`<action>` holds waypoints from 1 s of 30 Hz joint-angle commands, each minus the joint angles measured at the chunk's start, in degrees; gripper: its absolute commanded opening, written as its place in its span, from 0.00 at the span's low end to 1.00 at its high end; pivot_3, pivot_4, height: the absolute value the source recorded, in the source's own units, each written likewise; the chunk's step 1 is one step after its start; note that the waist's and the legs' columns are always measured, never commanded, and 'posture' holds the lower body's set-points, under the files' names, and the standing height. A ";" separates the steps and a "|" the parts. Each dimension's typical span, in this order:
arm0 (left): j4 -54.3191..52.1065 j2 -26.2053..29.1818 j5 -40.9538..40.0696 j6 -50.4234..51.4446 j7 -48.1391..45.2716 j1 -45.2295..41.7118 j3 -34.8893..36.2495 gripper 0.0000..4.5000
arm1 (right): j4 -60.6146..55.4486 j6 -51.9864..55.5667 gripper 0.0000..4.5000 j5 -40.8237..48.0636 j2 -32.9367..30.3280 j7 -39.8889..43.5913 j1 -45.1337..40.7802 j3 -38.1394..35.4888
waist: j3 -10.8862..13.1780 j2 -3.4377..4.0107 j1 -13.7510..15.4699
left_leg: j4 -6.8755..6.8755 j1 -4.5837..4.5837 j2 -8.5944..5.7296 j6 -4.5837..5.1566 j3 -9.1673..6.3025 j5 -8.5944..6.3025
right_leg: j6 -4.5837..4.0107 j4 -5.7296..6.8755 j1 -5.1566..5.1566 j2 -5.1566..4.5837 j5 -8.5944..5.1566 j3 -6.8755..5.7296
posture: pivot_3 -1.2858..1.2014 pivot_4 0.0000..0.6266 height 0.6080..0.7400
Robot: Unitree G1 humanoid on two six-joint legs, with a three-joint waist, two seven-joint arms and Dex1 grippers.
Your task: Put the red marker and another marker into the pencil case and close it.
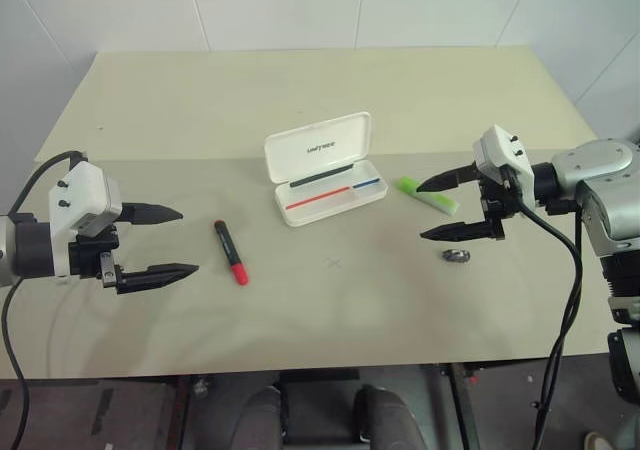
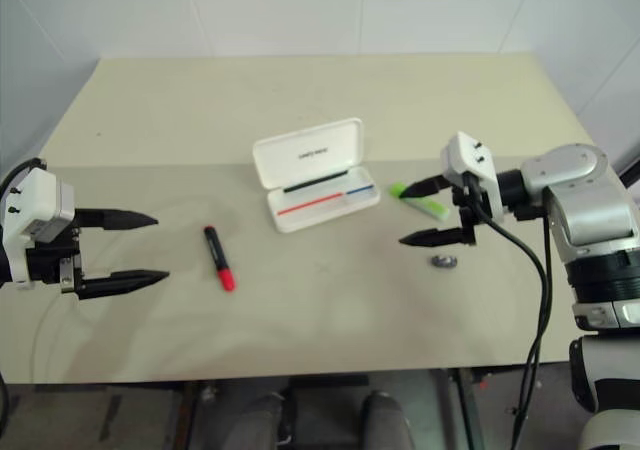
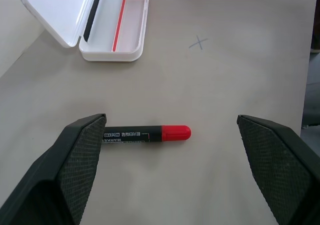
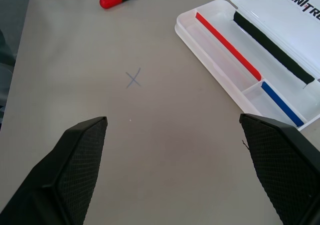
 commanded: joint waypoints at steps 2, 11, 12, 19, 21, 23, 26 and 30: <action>-1.36 0.30 0.50 -0.96 0.89 -1.26 -1.88 1.00 | -3.99 0.97 1.00 4.15 -1.40 2.47 0.25 -4.55 | 0.00 0.00 0.03 | 0.00 -0.01 0.00 0.00 0.06 0.00 | 0.00 0.07 -0.07 0.00 0.00 0.08 | 0.52 0.24 1.00; -2.77 -5.39 2.57 -1.06 9.90 -12.54 -13.83 1.00 | -4.72 1.14 1.00 4.58 -1.72 1.01 1.13 -5.79 | -0.03 -0.05 0.41 | 0.03 -0.02 0.01 0.02 0.17 -0.01 | 0.00 0.15 -0.16 0.01 0.00 0.20 | 0.52 0.24 1.00; -3.43 -7.48 4.07 -1.67 11.77 -14.79 -16.89 1.00 | -4.70 0.94 1.00 4.46 -1.55 0.65 1.16 -5.90 | -0.03 -0.05 0.59 | 0.09 -0.01 0.00 0.03 0.18 -0.02 | 0.01 0.17 -0.15 0.00 0.00 0.23 | 0.52 0.24 1.00; 1.20 -18.36 18.68 -6.35 19.21 -24.20 -34.90 1.00 | -8.04 2.22 1.00 5.68 -1.29 -1.21 2.19 -7.19 | -0.05 -0.09 1.46 | 0.49 -0.08 0.02 0.13 0.28 -0.20 | 0.03 0.23 -0.13 0.05 0.01 0.33 | 0.52 0.24 1.00; 7.19 -22.31 23.17 -8.90 22.37 -27.41 -37.75 1.00 | -10.26 3.15 1.00 6.53 -1.61 -1.94 3.17 -8.04 | -0.05 -0.09 1.60 | 0.53 -0.09 0.06 0.12 0.28 -0.20 | 0.03 0.24 -0.14 0.11 0.02 0.32 | 0.52 0.24 1.00; 10.71 -25.14 24.52 -9.64 23.14 -29.22 -38.60 1.00 | -11.90 4.14 1.00 7.13 -1.78 -2.74 3.94 -8.76 | -0.05 -0.10 1.67 | 0.63 -0.11 0.07 0.14 0.26 -0.21 | 0.03 0.29 -0.14 0.12 0.01 0.31 | 0.52 0.24 1.00; 14.36 -27.90 26.37 -11.58 23.07 -31.22 -39.43 1.00 | -14.51 5.60 1.00 7.66 -1.98 -4.07 5.36 -9.57 | -0.06 -0.11 1.59 | 0.75 -0.13 0.08 0.20 0.26 -0.36 | 0.05 0.24 -0.07 0.11 0.02 0.33 | 0.52 0.24 1.00; 18.40 -31.22 27.40 -13.08 22.82 -33.29 -39.29 1.00 | -16.04 6.59 1.00 8.06 -2.06 -5.14 6.26 -10.09 | -0.06 -0.13 1.67 | 0.82 -0.14 0.08 0.22 0.25 -0.38 | 0.06 0.25 -0.05 0.11 0.02 0.31 | 0.52 0.24 1.00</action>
